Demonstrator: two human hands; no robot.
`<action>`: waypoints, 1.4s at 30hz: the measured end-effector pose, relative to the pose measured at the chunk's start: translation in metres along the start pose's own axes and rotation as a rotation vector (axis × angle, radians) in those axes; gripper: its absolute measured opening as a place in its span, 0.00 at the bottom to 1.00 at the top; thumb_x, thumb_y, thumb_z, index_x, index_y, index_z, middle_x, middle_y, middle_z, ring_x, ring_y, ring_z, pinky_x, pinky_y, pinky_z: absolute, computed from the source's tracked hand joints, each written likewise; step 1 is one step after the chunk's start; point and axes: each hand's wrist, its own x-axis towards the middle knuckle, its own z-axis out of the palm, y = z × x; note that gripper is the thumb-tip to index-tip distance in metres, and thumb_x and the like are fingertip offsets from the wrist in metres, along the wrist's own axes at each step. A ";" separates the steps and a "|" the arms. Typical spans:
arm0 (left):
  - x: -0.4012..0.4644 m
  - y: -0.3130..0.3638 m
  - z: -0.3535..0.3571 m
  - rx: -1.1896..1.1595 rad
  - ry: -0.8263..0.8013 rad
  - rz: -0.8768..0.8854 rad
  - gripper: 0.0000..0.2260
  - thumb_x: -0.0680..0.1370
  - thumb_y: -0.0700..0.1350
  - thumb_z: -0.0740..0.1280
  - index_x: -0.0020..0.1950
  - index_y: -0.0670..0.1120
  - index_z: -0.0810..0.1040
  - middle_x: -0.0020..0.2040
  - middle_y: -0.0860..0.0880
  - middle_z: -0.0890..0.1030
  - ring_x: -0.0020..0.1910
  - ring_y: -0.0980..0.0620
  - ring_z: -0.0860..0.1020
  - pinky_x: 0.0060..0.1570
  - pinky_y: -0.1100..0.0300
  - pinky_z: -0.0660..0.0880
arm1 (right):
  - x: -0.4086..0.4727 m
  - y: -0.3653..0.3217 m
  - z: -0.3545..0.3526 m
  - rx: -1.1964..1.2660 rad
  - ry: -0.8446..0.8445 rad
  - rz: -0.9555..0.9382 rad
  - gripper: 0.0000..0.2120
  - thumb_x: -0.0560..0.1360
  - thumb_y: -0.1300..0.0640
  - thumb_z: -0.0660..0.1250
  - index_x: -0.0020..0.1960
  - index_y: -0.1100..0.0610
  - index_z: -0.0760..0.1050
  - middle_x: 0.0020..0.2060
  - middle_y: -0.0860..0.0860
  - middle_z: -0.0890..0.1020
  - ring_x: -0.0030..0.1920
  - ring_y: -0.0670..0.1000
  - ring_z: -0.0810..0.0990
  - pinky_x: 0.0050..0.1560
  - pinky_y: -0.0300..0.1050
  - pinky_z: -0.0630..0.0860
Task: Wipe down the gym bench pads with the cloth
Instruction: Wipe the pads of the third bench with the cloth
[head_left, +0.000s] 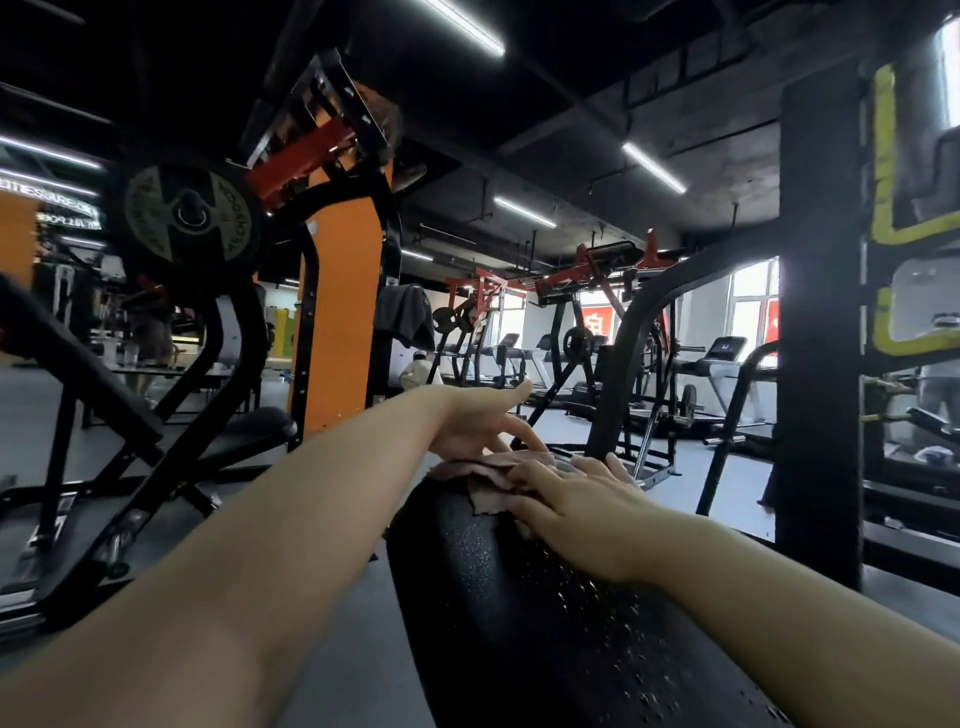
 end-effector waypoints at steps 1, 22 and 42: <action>0.000 -0.001 -0.001 0.004 -0.006 -0.001 0.36 0.75 0.70 0.39 0.66 0.49 0.71 0.67 0.41 0.71 0.65 0.40 0.71 0.67 0.41 0.65 | 0.000 0.000 -0.002 0.014 -0.013 0.000 0.23 0.80 0.39 0.43 0.75 0.41 0.50 0.77 0.48 0.54 0.76 0.53 0.49 0.73 0.60 0.38; -0.075 -0.079 -0.007 -0.237 0.008 0.102 0.29 0.80 0.64 0.40 0.62 0.48 0.71 0.68 0.40 0.70 0.65 0.42 0.70 0.65 0.46 0.66 | -0.019 -0.055 -0.005 0.105 0.020 -0.131 0.17 0.81 0.47 0.51 0.68 0.47 0.59 0.72 0.47 0.66 0.70 0.52 0.64 0.71 0.61 0.54; -0.109 -0.148 0.131 -0.641 0.676 0.534 0.18 0.80 0.55 0.56 0.55 0.44 0.77 0.48 0.35 0.78 0.42 0.42 0.76 0.40 0.52 0.71 | -0.078 -0.079 0.008 0.153 0.174 -0.272 0.16 0.80 0.54 0.54 0.68 0.49 0.65 0.65 0.44 0.73 0.60 0.53 0.74 0.62 0.48 0.67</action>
